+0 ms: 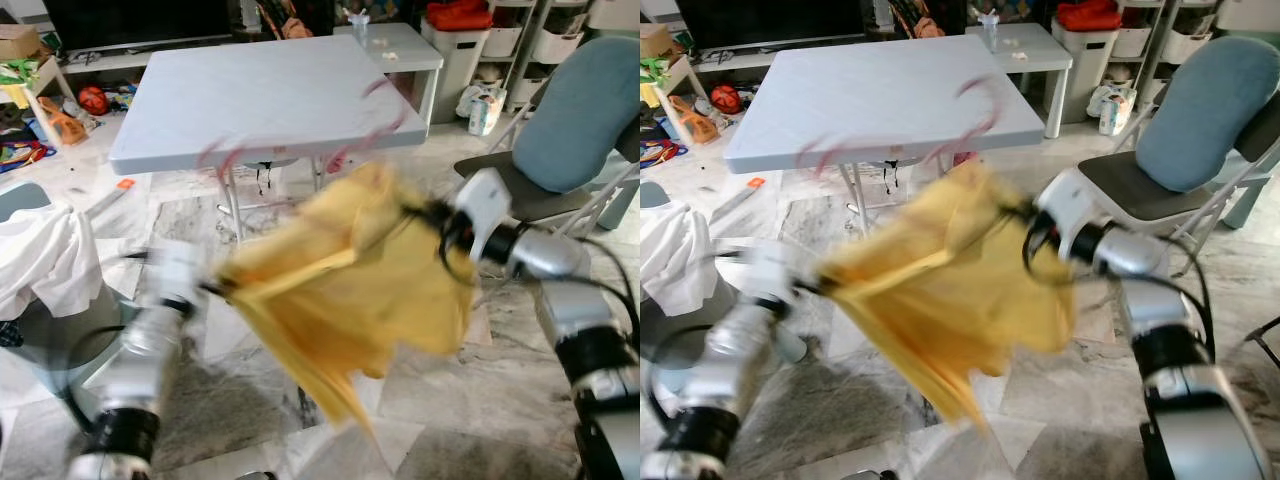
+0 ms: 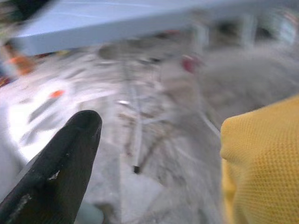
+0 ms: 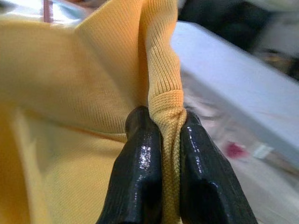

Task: Hang hanger

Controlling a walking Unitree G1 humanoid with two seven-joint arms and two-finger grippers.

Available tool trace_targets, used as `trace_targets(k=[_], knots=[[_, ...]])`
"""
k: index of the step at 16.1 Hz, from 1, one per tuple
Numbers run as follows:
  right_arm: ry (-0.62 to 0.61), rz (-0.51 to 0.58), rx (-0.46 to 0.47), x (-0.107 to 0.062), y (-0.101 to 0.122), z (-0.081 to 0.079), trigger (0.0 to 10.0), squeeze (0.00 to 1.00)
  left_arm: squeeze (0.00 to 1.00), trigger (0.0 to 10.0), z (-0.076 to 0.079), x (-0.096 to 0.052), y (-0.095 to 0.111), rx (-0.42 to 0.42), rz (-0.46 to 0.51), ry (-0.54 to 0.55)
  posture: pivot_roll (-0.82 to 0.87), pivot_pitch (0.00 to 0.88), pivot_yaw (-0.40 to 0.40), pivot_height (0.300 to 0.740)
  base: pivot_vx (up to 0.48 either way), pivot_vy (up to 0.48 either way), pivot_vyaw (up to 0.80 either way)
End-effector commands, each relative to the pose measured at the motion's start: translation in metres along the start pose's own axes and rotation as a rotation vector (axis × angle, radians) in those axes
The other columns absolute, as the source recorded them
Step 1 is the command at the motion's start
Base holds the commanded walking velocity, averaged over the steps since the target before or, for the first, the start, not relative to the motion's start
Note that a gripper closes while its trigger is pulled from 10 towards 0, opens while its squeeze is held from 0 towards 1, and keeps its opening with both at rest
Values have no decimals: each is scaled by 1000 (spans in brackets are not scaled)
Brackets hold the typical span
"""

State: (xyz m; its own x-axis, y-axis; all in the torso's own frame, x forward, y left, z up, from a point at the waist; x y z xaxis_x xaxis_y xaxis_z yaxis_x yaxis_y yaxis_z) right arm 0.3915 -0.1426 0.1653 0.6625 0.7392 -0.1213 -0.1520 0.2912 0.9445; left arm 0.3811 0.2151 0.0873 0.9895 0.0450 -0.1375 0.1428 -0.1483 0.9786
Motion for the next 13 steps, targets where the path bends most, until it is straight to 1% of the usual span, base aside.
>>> trace_targets(k=[1, 2, 3, 4, 5, 6, 7, 8, 9, 10, 11, 12, 13], knots=[[31, 15, -27, -2, 7, -1, 10000, 0, 1000, 10000, -8, 1, 3, -111, 13, 38, -94, 0, 34, 740, 0, 0, 0], [23, 7, -32, -2, 4, 0, 10000, 0, 1000, 10000, -5, 2, 7, -169, 32, 18, -94, 0, 34, 740, 0, 0, 0], [1, -11, -61, 0, -1, 0, 10000, 0, 1000, 10000, 26, 1, 21, -330, 81, -156, -94, 0, 35, 740, 0, 0, 0], [-43, -57, -124, 2, -8, 4, 10000, 0, 24, 10000, 68, -11, 30, -350, 85, -402, -93, 0, 35, 740, 0, 0, 0], [-55, -79, -152, 2, -11, 5, 10000, 0, 0, 10000, 85, -18, 30, -309, 77, -494, -92, 0, 33, 740, 0, 0, 0], [-86, -100, -174, 3, -13, 9, 10000, 0, 0, 10000, 99, -26, 26, -302, 52, -573, -93, 0, 34, 740, 0, 0, 0], [-116, -98, -177, 4, -11, 12, 10000, 0, 0, 10000, 110, -34, 22, -292, 27, -633, -94, 0, 33, 740, 0, 0, 0], [-169, -94, -174, 4, -8, 21, 10000, 0, 0, 10000, 115, -39, 17, -256, 11, -667, -93, 0, 31, 740, 0, 0, 0], [-221, -93, -166, 4, -6, 29, 10000, 0, 0, 10000, 118, -42, 11, -220, -8, -685, -92, 0, 31, 740, 0, 0, 0], [-276, -82, -165, 4, -2, 37, 10000, 0, 0, 10000, 118, -45, 5, -207, -36, -709, -92, 0, 30, 740, 0, 0, 0], [-334, -97, -187, 3, -2, 46, 10000, 0, 0, 10000, 115, -47, 2, -155, -35, -714, -92, 0, 30, 740, 0, 0, 0], [-366, -104, -195, 2, -2, 51, 10000, 0, 0, 10000, 112, -46, 3, -167, -39, -707, -90, 0, 29, 740, 0, 0, 0], [-426, -133, -208, -2, -4, 60, 10000, 0, 4, 10000, 108, -44, 8, -219, -31, -693, -90, 0, 28, 740, 0, 0, 0]])
Point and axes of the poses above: a point about 5 cm out from each wrist's last joint towards the gripper, its own x axis pointing out of the wrist towards the gripper, its own y axis along the axis of the wrist's last joint, z = x × y, the point moved 6 cm from there along x, pointing out of the wrist towards the gripper, and after that the axes turned 5 degrees about x, right-handed, at the moved point
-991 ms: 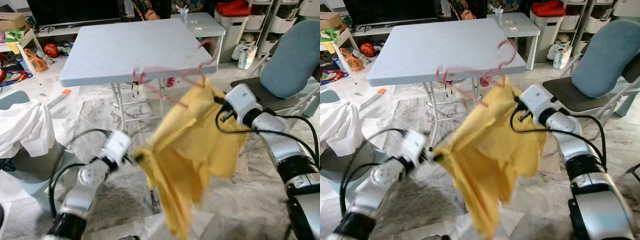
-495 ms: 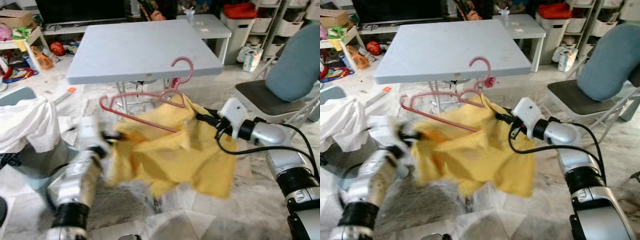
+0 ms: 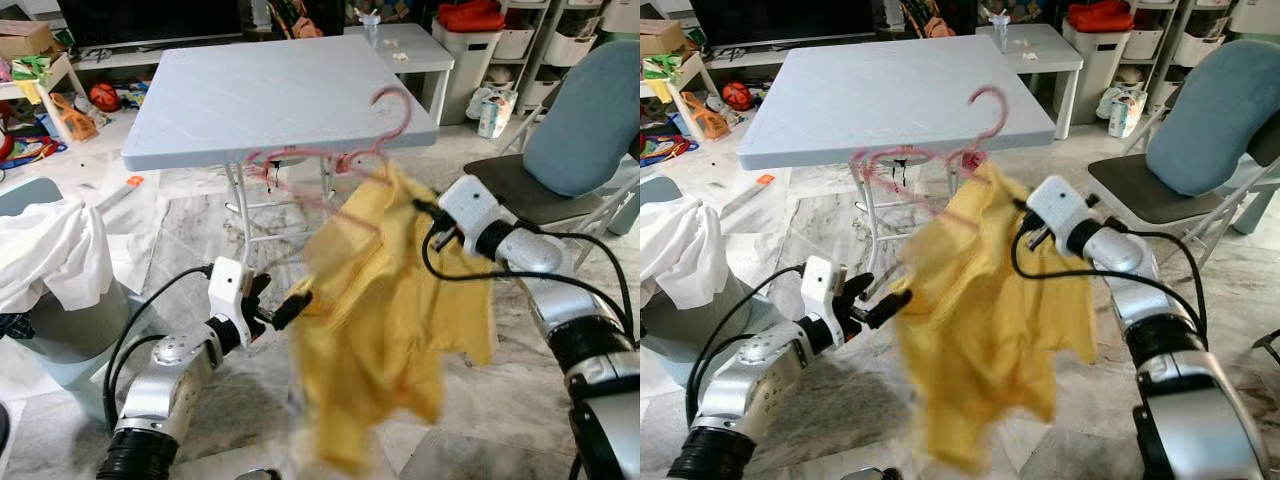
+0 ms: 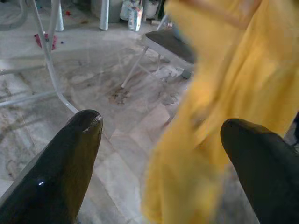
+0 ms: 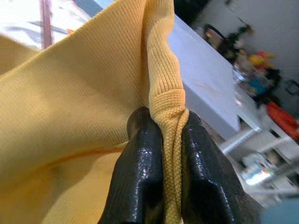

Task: Hang hanger

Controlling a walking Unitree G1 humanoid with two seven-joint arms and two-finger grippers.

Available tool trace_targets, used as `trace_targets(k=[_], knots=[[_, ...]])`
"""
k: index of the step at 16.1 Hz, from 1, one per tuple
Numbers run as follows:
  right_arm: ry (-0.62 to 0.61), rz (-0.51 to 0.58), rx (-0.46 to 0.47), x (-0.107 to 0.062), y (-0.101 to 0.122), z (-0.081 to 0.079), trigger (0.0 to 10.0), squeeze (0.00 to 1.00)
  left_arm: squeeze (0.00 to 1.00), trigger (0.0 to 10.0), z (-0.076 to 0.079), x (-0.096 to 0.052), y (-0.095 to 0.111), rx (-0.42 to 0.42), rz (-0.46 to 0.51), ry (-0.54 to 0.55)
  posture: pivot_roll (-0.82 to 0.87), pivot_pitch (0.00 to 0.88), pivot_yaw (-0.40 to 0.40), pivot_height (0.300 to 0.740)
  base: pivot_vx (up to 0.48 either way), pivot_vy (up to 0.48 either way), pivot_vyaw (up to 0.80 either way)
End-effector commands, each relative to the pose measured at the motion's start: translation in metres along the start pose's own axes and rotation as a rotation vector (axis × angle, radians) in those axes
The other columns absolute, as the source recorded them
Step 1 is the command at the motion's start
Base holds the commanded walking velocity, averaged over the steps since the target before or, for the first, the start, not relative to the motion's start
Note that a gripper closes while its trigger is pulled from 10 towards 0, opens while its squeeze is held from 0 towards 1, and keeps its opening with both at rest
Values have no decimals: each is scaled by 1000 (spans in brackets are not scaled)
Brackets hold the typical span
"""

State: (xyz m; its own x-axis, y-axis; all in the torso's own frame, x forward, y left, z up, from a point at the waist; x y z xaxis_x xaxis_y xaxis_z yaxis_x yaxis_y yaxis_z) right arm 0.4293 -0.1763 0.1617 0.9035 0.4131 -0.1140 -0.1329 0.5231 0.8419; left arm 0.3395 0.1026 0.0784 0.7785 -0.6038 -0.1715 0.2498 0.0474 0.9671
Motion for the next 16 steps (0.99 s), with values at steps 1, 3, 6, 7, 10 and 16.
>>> trace_targets(k=[1, 3, 6, 7, 10, 16], knots=[[-80, 15, -8, 1, 10, 19, 10000, 0, 4, 10000, -4, -2, 11, -16, 31, 16, -89, 0, 27, 740, 0, 0, 0], [-112, 6, -4, 1, 8, 24, 10000, 0, 1000, 10000, -16, -2, 27, -186, 138, 75, -89, 0, 27, 740, 0, 0, 0], [-64, 12, -33, 1, 8, 18, 10000, 0, 702, 10000, -12, -1, 23, 20, 92, 76, -93, 0, 26, 740, 0, 0, 0], [30, 15, -52, -3, 6, 10, 10000, 0, 0, 10000, -18, -4, 17, 201, 38, 102, -91, 0, 25, 740, 0, 0, 0], [209, -31, -162, -16, -9, -5, 10000, 0, 0, 10000, -19, -10, 10, 348, -26, 63, -91, 0, 25, 740, 0, 0, 0], [468, -67, -318, -43, -30, -29, 10000, 0, 0, 10000, 30, -21, -3, 420, -66, -244, -88, 0, 31, 740, 0, 0, 0]])
Point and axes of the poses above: a point about 5 cm out from each wrist's last joint towards the gripper, its own x axis pointing out of the wrist towards the gripper, its own y axis along the axis of the wrist's last joint, z = x × y, the point moved 6 cm from there along x, pointing out of the wrist towards the gripper, and after that the axes turned 5 degrees about x, right-handed, at the moved point
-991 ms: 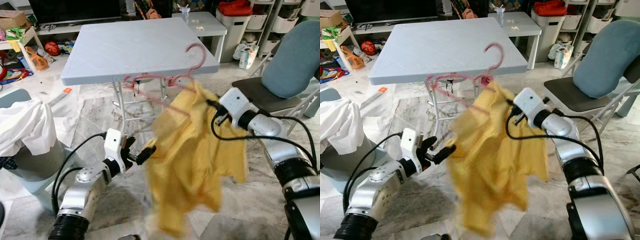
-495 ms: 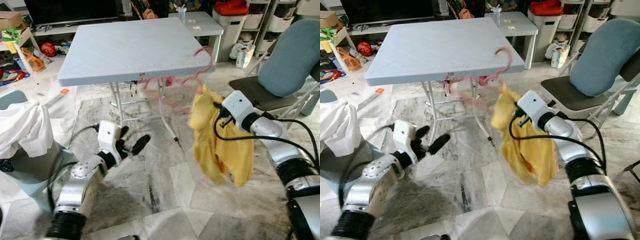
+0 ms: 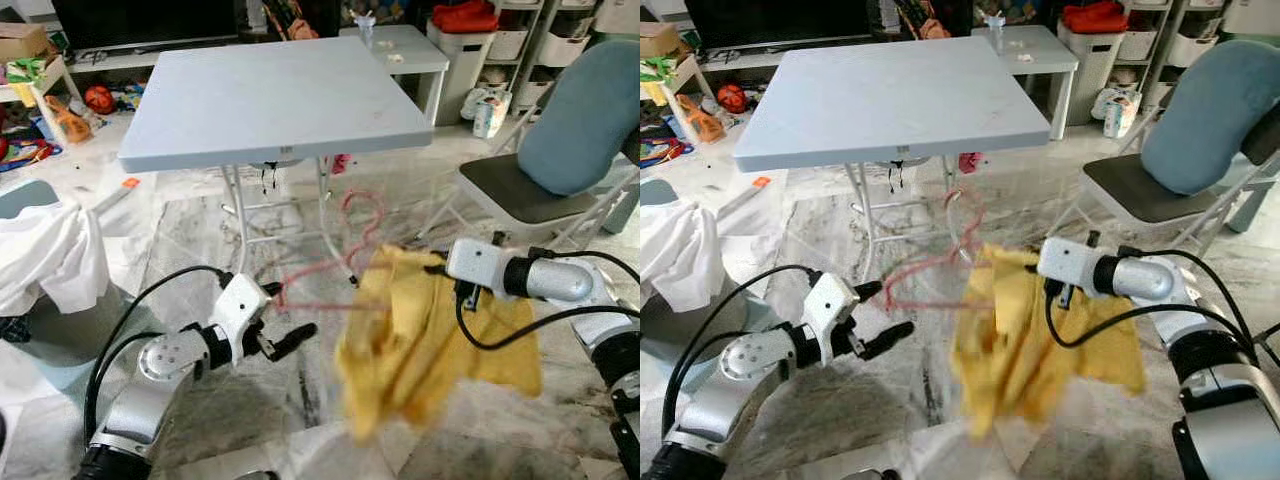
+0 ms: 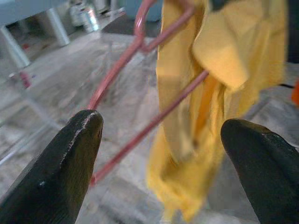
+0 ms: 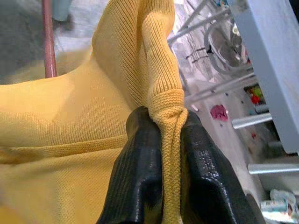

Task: Hang hanger

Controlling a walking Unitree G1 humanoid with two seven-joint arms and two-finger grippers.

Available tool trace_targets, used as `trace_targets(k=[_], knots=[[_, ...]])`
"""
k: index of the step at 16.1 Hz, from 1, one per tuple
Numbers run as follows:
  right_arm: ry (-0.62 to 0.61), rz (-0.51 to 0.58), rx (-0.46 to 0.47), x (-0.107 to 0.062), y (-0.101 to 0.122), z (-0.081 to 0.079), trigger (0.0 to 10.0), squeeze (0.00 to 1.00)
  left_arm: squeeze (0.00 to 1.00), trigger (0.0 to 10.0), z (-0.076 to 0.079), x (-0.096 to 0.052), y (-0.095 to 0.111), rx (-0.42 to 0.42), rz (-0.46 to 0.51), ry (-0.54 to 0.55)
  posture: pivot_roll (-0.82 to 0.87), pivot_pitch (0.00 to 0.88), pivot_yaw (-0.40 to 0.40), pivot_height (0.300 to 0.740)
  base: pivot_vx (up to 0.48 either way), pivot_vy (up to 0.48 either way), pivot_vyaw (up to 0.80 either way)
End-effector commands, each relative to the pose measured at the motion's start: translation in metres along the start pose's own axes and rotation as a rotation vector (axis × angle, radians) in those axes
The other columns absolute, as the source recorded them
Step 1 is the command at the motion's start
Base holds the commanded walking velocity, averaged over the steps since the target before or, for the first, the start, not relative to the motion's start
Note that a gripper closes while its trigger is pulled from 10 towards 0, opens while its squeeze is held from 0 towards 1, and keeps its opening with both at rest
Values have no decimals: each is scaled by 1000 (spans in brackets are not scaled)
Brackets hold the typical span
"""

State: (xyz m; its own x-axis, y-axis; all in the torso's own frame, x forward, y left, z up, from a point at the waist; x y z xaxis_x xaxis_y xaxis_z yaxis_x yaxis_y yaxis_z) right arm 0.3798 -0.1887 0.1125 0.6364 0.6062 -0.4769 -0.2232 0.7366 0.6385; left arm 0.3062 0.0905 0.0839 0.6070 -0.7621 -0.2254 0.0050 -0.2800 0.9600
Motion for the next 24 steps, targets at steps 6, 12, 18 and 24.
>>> trace_targets(k=[6, 12, 18, 24], knots=[[30, 154, 25, -16, 19, 4, 10000, 0, 0, 10000, -23, -6, 9, -61, 24, 34, -92, 0, 40, 740, 0, 0, 0], [90, 235, 51, -23, 30, -1, 10000, 0, 0, 10000, -26, -6, 1, -171, 5, -8, -96, 0, 37, 740, 0, 0, 0], [26, 356, -42, -18, 55, -5, 10000, 0, 0, 3686, -34, -2, 1, -255, 18, -36, -104, 0, 42, 740, 0, 0, 0], [-70, 389, -129, -13, 66, 1, 10000, 0, 0, 0, -21, 1, 13, -325, 69, -148, -101, 0, 42, 740, 0, 0, 0]])
Point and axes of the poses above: a point about 5 cm out from each wrist's last joint towards the gripper, its own x axis pointing out of the wrist towards the gripper, its own y axis along the axis of the wrist's last joint, z = x × y, the point moved 6 cm from there along x, pointing out of the wrist towards the gripper, and after that the axes turned 5 degrees about x, right-handed, at the moved point
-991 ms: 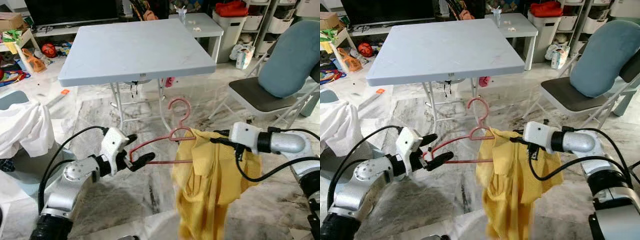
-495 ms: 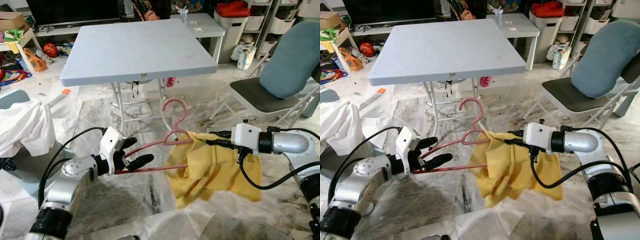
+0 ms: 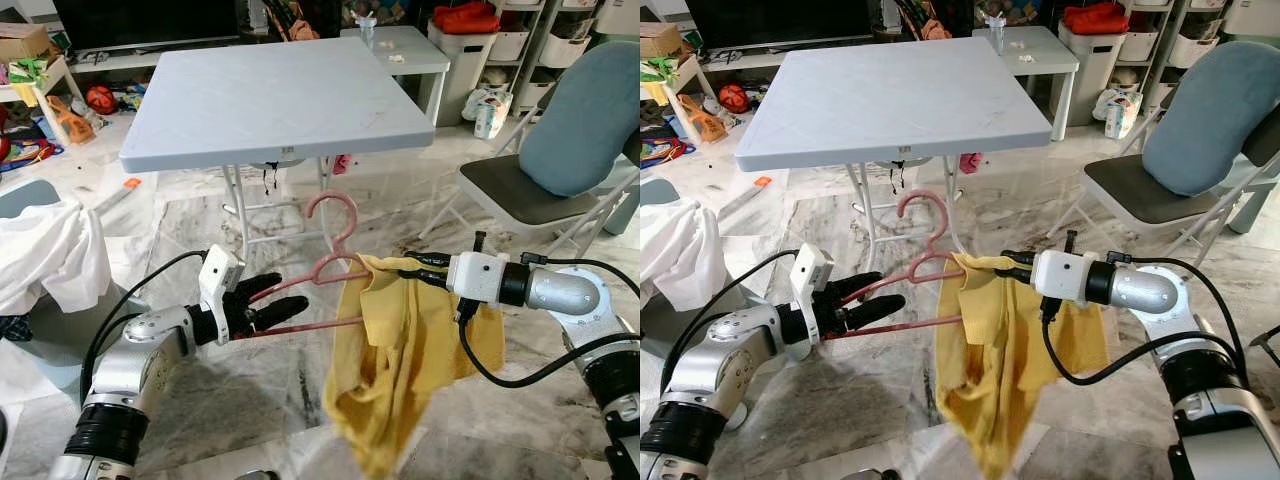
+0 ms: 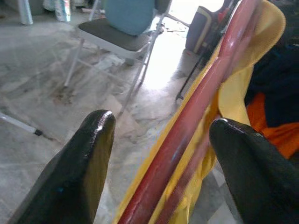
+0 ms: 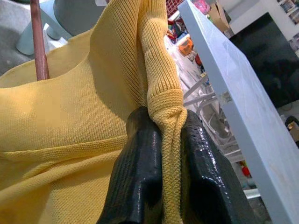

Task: Hang hanger

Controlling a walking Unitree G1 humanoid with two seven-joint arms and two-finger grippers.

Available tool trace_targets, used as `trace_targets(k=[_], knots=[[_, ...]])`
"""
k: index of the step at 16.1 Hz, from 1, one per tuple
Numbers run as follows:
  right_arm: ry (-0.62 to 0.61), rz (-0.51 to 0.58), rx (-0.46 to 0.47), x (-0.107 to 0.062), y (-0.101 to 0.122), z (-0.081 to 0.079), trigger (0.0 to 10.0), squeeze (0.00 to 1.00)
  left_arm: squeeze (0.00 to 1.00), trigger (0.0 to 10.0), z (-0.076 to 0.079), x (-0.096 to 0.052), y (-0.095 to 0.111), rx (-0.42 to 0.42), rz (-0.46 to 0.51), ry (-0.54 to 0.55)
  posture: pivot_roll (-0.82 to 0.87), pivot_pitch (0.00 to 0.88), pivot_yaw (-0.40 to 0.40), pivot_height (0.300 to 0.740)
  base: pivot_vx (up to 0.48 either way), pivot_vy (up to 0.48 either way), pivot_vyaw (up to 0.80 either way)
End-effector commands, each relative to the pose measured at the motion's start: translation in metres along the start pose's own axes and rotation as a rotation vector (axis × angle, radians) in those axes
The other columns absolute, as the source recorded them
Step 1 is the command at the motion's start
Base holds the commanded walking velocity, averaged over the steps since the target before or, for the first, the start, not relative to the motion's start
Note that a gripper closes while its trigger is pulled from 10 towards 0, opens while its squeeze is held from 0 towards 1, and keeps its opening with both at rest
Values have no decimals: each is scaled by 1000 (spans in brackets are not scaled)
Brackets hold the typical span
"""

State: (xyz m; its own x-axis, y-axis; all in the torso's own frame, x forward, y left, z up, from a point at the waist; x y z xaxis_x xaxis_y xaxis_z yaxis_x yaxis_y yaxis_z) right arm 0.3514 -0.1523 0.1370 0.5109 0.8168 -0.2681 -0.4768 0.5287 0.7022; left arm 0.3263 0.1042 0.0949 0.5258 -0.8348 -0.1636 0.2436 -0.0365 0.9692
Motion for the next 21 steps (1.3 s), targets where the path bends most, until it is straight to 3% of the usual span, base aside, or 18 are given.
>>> trace_targets(k=[1, 6, 9, 21], knots=[[-90, 61, -54, 0, 16, 21, 10000, 0, 0, 0, 8, 2, 4, 8, -7, -54, -101, 0, 42, 740, 0, 0, 0], [-120, 77, -65, 0, 19, 27, 10000, 0, 0, 0, 22, 2, -7, -24, -48, -131, -104, 0, 44, 740, 0, 0, 0], [-124, 81, -63, 2, 20, 28, 10000, 0, 0, 0, 21, 3, 2, -68, -11, -132, -102, 0, 42, 740, 0, 0, 0], [-105, 96, -52, 4, 21, 22, 10000, 0, 0, 0, 22, 2, -5, -106, -34, -142, -103, 0, 43, 740, 0, 0, 0]])
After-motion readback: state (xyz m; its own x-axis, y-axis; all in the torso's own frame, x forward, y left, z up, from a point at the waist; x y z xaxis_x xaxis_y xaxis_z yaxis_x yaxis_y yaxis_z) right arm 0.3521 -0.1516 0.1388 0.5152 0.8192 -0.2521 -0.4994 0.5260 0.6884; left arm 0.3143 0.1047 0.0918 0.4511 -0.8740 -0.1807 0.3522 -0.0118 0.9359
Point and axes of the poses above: a point about 5 cm out from each wrist's last joint towards the gripper, its own x axis pointing out of the wrist towards the gripper, its own y axis along the axis of the wrist's last joint, z = x × y, the point moved 6 cm from there along x, pointing out of the wrist towards the gripper, and after that the axes turned 5 degrees about x, right-handed, at the moved point
